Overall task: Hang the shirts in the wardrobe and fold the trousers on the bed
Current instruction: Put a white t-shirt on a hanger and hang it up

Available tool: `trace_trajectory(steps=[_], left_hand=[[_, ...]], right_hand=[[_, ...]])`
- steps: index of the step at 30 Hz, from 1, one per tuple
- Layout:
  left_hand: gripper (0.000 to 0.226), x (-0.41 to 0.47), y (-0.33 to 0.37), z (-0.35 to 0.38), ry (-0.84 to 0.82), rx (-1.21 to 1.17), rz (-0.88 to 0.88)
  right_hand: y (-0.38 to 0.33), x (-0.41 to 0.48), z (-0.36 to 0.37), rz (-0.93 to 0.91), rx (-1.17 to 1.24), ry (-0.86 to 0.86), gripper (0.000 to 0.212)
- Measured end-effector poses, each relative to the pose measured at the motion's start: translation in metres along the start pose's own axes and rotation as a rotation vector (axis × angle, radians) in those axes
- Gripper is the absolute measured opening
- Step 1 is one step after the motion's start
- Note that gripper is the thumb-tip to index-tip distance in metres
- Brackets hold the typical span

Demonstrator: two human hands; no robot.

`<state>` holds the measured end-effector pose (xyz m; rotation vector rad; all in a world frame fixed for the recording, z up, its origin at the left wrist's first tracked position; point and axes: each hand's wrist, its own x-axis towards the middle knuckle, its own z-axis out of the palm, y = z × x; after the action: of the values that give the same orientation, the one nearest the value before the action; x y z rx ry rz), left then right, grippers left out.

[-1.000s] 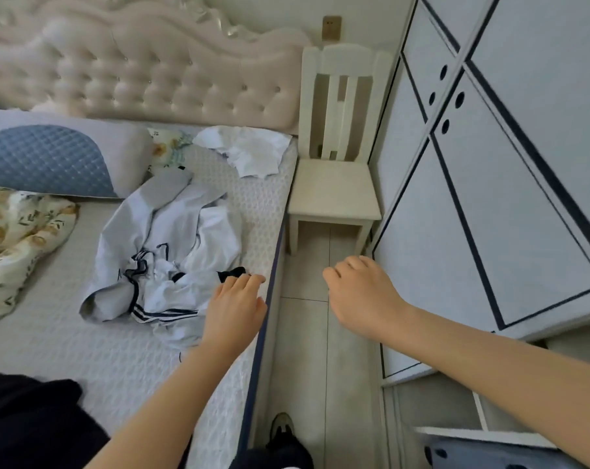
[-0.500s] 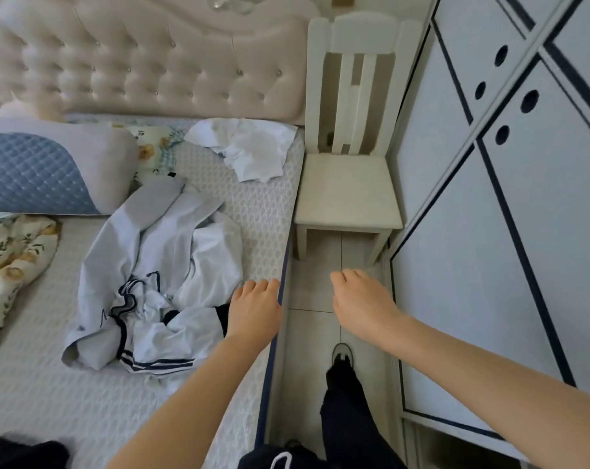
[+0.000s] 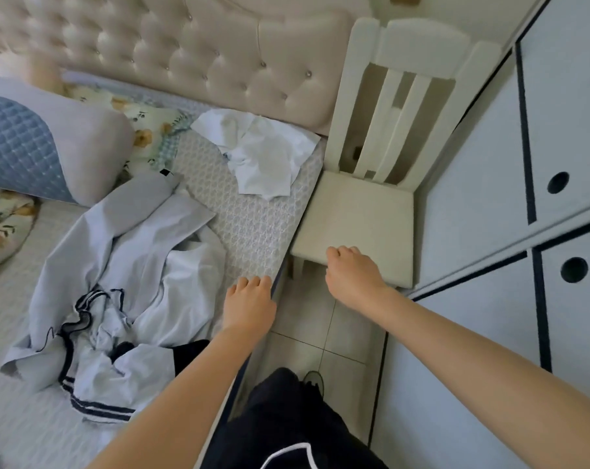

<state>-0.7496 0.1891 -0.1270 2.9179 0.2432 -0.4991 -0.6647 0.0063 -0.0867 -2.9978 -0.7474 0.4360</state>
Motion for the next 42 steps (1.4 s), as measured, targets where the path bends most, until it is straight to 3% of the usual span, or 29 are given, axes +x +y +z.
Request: trace_trajectory(steps=[14,22,27,31,35,38,42], left_hand=[[0.038,0.208,-0.06,-0.014,-0.2,-0.185,-0.223],[0.038,0.34,-0.099,-0.005,-0.315,-0.222,-0.224],[0.051,0.408,-0.11,0.022,-0.36,-0.266,-0.249],[0.068,0.458,-0.12,0.05,-0.325,-0.318,-0.308],[0.074,0.496,-0.129,0.082,-0.179,-0.33,-0.333],[0.08,0.513,-0.129,0.104,-0.006,-0.273,-0.299],[0.09,0.535,-0.132,0.134,0.065,-0.185,-0.216]], right_hand=[[0.039,0.25,-0.016,-0.118,-0.02,-0.129,0.025],[0.051,0.368,0.033,-0.126,-0.036,-0.245,0.026],[0.059,0.433,0.077,-0.11,-0.051,-0.303,0.029],[0.066,0.476,0.114,-0.08,0.033,-0.35,0.026],[0.074,0.509,0.152,-0.092,0.106,-0.334,0.021],[0.08,0.528,0.176,-0.156,0.081,-0.321,0.036],[0.086,0.545,0.207,-0.281,-0.039,-0.315,0.078]])
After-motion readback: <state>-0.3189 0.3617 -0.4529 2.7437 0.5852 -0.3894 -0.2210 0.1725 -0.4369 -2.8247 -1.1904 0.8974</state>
